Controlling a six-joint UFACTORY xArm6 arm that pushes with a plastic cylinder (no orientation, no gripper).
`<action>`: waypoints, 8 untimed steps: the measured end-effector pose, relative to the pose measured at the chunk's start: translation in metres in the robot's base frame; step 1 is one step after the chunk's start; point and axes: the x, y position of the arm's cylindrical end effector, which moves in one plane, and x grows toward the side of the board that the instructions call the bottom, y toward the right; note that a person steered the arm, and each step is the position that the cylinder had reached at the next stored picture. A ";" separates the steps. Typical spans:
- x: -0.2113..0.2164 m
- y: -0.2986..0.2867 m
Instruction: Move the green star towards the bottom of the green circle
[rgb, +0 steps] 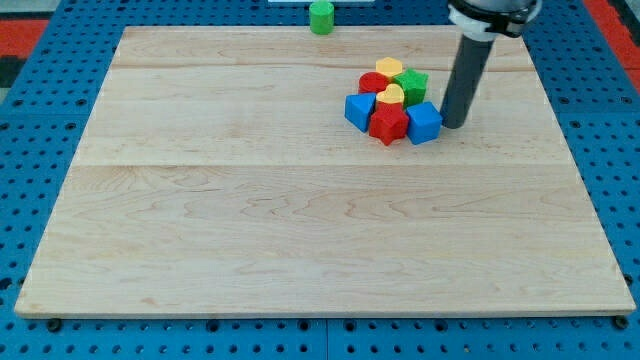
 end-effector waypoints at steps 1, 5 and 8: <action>-0.028 -0.002; -0.088 -0.034; -0.101 -0.137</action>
